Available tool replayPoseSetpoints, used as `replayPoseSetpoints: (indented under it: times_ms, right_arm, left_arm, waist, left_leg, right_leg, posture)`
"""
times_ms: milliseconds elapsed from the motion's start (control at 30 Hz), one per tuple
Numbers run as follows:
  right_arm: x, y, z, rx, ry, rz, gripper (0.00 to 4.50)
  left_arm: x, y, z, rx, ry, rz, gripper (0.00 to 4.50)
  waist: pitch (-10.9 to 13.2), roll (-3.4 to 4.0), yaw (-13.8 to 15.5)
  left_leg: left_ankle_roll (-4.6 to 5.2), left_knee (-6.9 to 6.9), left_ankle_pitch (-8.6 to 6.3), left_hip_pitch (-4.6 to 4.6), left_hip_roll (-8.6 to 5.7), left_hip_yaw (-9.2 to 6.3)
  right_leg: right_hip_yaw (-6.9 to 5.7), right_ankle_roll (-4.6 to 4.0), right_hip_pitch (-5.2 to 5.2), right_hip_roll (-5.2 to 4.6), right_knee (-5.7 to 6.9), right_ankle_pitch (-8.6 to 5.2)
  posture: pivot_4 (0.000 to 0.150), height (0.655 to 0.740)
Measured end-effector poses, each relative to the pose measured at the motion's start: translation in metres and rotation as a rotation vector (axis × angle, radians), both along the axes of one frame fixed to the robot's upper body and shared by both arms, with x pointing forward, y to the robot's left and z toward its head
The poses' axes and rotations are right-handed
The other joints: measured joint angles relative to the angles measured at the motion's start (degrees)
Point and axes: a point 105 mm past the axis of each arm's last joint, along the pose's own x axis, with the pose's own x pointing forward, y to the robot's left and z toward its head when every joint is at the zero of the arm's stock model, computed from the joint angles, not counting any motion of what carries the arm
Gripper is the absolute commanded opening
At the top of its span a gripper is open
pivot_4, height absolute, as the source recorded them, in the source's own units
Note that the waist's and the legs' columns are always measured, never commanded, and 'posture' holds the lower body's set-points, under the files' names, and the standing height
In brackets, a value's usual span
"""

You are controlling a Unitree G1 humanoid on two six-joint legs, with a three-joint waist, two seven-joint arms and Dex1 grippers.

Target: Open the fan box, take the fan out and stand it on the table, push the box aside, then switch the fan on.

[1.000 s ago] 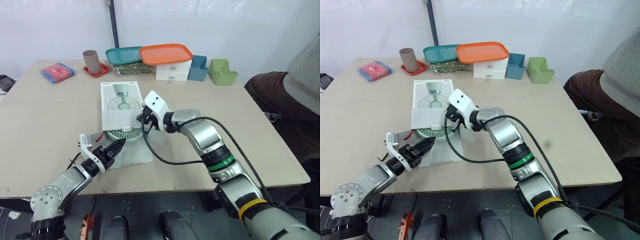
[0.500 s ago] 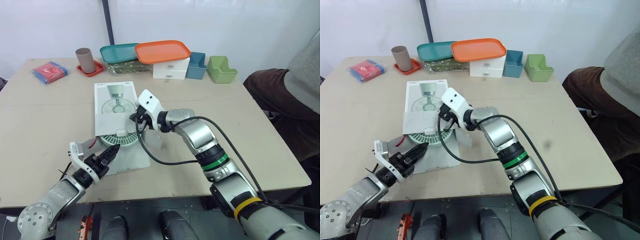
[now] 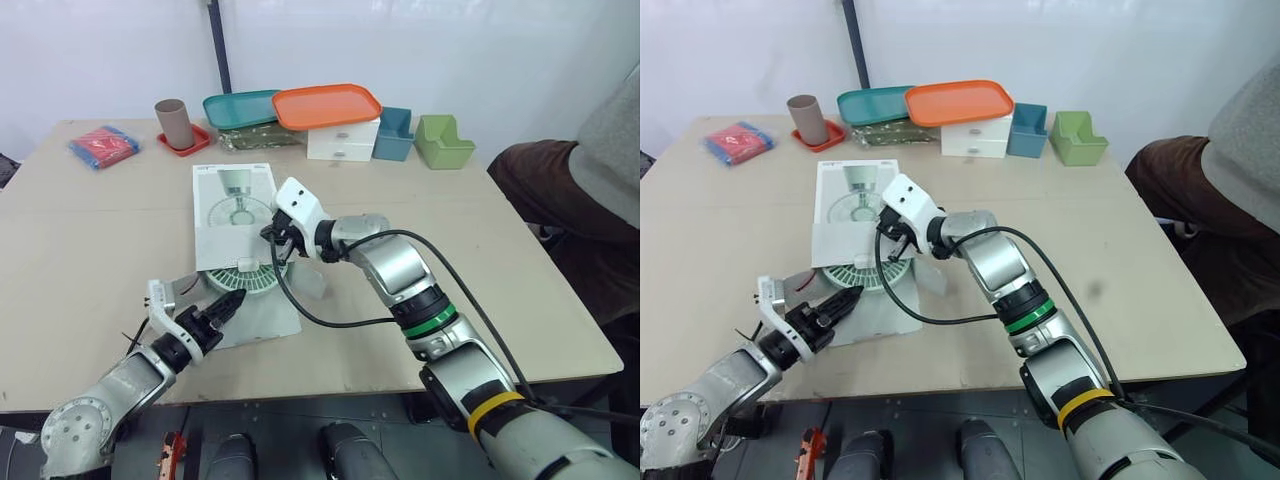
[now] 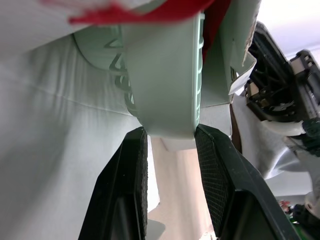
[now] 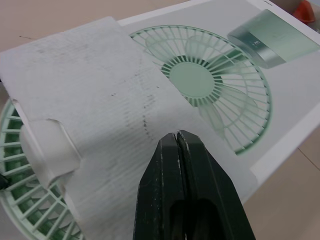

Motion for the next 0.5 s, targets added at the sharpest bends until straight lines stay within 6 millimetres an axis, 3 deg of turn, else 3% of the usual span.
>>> replayPoseSetpoints:
  times_ms: [333, 500]
  right_arm:
    - [0.000, -0.001, -0.001, -0.007, 0.003, -0.004, 0.00]
    - [0.000, 0.000, 0.000, -0.006, 0.002, -0.001, 0.00]
  left_arm:
    - [0.006, -0.004, -0.006, 0.044, -0.017, -0.028, 1.22]
    - [-0.001, 0.006, -0.007, 0.008, -0.019, 0.004, 1.22]
  waist:
    - [-0.29, -0.10, 0.01]
    - [-0.35, -0.11, -0.12]
  left_leg:
    - [-0.01, 0.05, 0.02, 0.22, -0.18, -0.11]
    - [-0.01, 0.01, 0.01, 0.23, -0.09, -0.09]
  right_leg:
    - [-0.02, 0.01, 0.10, -0.19, -0.11, 0.00]
    - [-0.03, 0.01, 0.07, -0.15, -0.11, 0.00]
  posture:
    - [0.150, 0.7400]
    - [0.150, 0.7400]
